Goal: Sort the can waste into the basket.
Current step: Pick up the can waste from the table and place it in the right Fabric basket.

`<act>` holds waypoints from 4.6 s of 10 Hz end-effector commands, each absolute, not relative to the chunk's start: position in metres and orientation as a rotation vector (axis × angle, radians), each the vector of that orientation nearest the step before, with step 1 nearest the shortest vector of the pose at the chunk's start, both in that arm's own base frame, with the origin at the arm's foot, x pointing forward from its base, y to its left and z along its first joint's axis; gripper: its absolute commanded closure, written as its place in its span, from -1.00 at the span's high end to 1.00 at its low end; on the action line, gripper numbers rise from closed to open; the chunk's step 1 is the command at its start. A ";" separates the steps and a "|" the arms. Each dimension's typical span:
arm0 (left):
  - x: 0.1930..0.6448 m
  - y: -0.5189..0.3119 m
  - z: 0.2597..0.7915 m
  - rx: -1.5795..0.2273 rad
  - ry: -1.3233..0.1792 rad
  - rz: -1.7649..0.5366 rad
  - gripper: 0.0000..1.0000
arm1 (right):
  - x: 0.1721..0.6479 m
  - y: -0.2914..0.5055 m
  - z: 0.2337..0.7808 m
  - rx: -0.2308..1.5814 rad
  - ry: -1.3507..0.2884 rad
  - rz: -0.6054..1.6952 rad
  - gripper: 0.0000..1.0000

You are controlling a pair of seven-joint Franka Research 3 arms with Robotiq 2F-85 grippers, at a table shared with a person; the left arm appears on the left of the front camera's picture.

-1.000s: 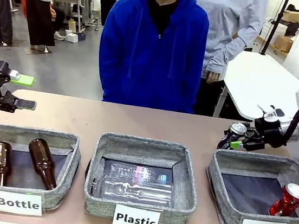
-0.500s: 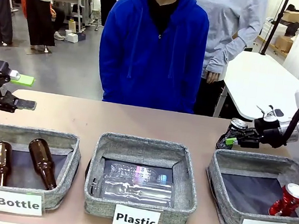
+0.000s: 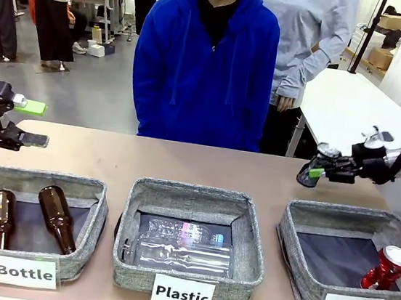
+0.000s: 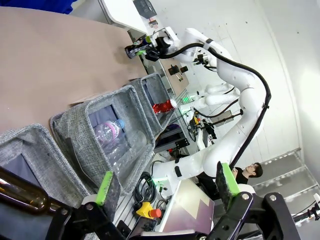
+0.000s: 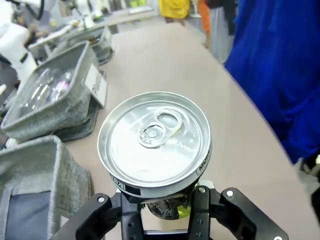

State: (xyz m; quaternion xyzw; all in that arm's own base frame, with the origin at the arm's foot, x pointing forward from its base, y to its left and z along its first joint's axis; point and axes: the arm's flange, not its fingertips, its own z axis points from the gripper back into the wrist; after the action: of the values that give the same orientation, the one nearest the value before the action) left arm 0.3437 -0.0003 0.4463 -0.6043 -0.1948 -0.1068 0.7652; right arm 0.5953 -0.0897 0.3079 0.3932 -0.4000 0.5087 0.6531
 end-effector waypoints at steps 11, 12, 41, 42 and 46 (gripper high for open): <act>0.342 -0.001 0.447 -1.314 -0.436 -0.233 1.00 | 0.339 -0.011 0.442 0.028 -0.189 1.642 -1.00; 0.342 -0.001 0.447 -1.314 -0.436 -0.233 1.00 | 0.342 -0.006 0.440 0.037 -0.182 1.651 -1.00; 0.342 -0.001 0.447 -1.314 -0.436 -0.233 1.00 | 0.445 -0.024 0.442 1.147 -0.552 0.453 1.00; 0.342 -0.001 0.447 -1.314 -0.436 -0.233 1.00 | 0.445 -0.024 0.442 1.147 -0.552 0.453 1.00; 0.342 -0.001 0.447 -1.314 -0.436 -0.233 1.00 | 0.445 -0.024 0.442 1.147 -0.552 0.453 1.00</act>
State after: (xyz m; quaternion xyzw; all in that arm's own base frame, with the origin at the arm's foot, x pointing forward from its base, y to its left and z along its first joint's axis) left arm 0.3438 -0.0002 0.4464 -0.6042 -0.1949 -0.1068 0.7652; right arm 0.4466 -0.0243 0.4428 0.5372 -0.2470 0.2032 0.7805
